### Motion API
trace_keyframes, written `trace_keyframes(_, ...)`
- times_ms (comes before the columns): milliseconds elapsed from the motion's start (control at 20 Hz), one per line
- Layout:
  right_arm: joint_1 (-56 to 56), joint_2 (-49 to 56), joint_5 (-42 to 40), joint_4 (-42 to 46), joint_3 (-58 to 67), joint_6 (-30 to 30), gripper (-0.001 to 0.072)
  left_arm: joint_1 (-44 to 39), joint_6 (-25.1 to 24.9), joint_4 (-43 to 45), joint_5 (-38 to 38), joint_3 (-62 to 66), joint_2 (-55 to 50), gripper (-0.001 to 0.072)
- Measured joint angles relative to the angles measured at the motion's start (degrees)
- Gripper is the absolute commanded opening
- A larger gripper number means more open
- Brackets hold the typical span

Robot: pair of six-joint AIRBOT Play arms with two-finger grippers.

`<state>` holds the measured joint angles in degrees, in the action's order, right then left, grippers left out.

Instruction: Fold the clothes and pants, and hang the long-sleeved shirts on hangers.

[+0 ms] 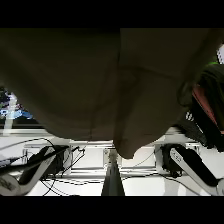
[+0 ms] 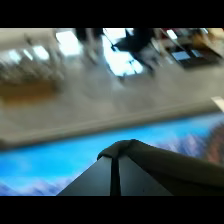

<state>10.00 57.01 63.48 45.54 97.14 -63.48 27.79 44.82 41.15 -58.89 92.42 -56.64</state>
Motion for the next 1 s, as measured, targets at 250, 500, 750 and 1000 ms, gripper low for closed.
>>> trace_keyframes(250, 0.0, 21.0, 3.6, -0.5, -0.6, -1.2, 0.001, -9.2, 0.2, 7.6, -3.5, -0.7, -20.5, 0.0012)
trace_keyframes(500, 0.0, 38.1, 0.9, -0.6, -0.8, -1.7, 0.001, -15.4, 0.2, 11.0, 7.0, -0.8, -36.9, 0.0013)
trace_keyframes(750, 0.0, 45.1, -3.5, 0.3, -0.8, -1.9, 0.001, -18.1, 0.2, 11.8, 14.5, -0.9, -42.6, 0.0012)
trace_keyframes(1000, 0.0, 46.7, 0.4, 9.4, -0.8, -5.0, 0.001, -17.7, 5.1, 18.8, 8.5, -0.9, -44.1, 0.0013)
